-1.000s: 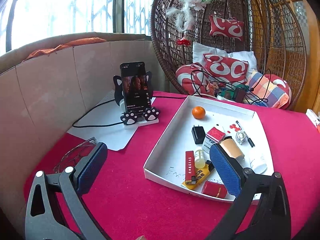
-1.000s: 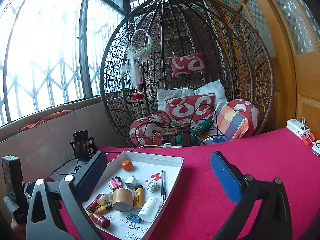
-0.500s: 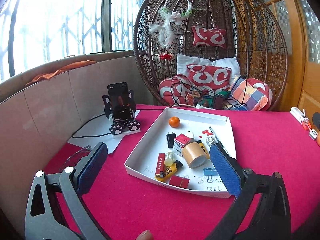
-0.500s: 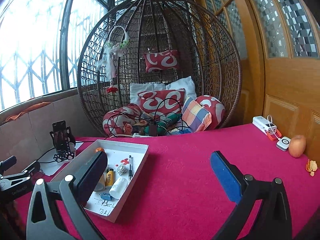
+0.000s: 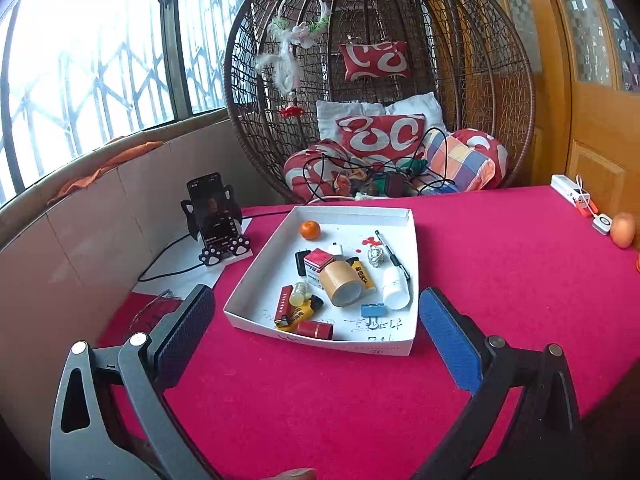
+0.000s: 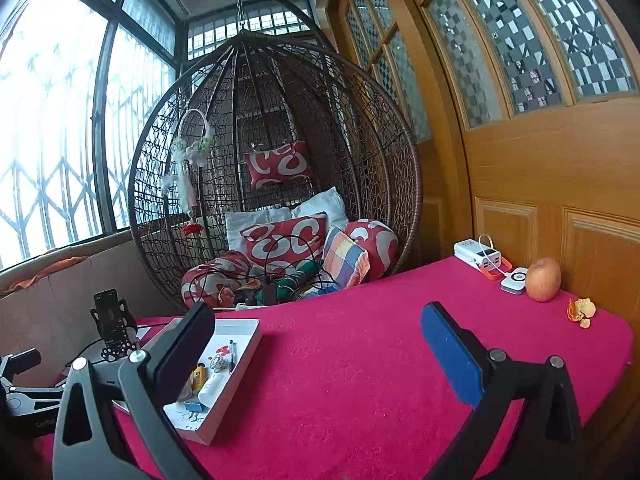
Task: Organize rigid objects
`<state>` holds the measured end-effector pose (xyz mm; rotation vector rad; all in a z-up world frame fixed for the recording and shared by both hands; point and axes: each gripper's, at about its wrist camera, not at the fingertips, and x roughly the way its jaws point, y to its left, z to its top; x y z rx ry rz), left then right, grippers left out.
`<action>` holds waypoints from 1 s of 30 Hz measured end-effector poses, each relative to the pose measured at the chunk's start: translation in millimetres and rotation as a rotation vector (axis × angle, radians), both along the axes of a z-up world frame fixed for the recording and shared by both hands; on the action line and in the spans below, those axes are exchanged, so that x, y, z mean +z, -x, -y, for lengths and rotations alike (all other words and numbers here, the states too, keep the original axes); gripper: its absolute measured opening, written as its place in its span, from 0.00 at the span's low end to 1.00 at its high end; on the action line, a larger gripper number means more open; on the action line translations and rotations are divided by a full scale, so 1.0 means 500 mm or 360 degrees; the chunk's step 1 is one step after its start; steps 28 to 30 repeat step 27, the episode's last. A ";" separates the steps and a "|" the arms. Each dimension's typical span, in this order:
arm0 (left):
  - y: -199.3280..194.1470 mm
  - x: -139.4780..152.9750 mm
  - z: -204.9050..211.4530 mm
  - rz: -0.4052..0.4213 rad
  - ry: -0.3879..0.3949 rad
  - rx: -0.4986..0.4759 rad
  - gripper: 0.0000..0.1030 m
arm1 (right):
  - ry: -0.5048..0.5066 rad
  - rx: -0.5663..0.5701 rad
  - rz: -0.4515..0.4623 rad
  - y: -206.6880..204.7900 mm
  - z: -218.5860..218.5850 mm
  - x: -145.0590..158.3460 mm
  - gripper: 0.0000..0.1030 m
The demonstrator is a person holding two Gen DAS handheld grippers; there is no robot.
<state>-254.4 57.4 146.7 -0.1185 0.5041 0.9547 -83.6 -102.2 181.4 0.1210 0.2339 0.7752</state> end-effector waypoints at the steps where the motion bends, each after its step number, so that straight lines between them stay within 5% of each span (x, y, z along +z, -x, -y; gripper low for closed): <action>1: 0.003 0.004 0.012 0.0008 -0.0005 0.0002 1.00 | -0.0038 0.0010 -0.0010 0.003 0.015 0.005 1.00; 12: 0.044 0.024 0.091 0.0069 -0.0004 -0.0017 1.00 | -0.0040 0.0077 -0.0059 0.049 0.056 0.012 1.00; 30: 0.047 0.007 0.070 0.0068 0.0061 -0.0039 1.00 | 0.0027 0.0089 -0.0138 0.042 0.042 -0.008 1.00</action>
